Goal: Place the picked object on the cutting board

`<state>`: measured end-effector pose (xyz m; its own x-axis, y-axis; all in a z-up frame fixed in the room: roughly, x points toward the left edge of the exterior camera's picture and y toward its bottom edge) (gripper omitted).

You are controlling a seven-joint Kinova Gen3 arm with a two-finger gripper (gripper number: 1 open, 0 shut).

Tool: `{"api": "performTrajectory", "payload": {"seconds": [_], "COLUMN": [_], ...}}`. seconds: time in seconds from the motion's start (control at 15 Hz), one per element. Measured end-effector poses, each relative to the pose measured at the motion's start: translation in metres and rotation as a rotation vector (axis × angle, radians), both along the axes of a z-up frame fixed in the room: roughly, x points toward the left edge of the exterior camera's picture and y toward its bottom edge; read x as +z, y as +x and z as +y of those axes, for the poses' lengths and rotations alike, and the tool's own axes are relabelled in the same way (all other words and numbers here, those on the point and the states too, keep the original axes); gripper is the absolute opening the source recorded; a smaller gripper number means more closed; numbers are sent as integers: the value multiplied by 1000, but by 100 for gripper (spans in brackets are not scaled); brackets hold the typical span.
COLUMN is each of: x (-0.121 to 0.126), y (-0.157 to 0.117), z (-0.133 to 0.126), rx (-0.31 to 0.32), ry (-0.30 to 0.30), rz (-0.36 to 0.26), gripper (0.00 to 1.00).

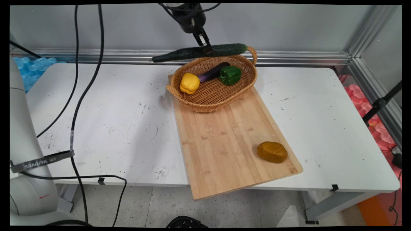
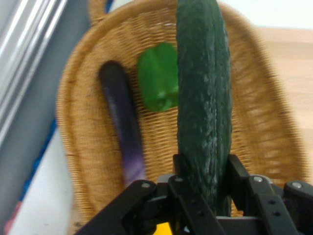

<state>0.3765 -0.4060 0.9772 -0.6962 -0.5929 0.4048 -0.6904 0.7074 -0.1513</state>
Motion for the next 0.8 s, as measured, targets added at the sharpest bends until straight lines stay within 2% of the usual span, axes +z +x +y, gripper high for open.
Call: {"api": "performTrajectory", "payload": {"seconds": [0.33, 0.53, 0.8], "x": [3, -5, -29], "y": [-31, -44, -67], "z": [49, 69, 93], "rx": [4, 9, 24], "ry": [40, 62, 85], "rz": [67, 89, 126], "gripper": [0, 0, 0]}}
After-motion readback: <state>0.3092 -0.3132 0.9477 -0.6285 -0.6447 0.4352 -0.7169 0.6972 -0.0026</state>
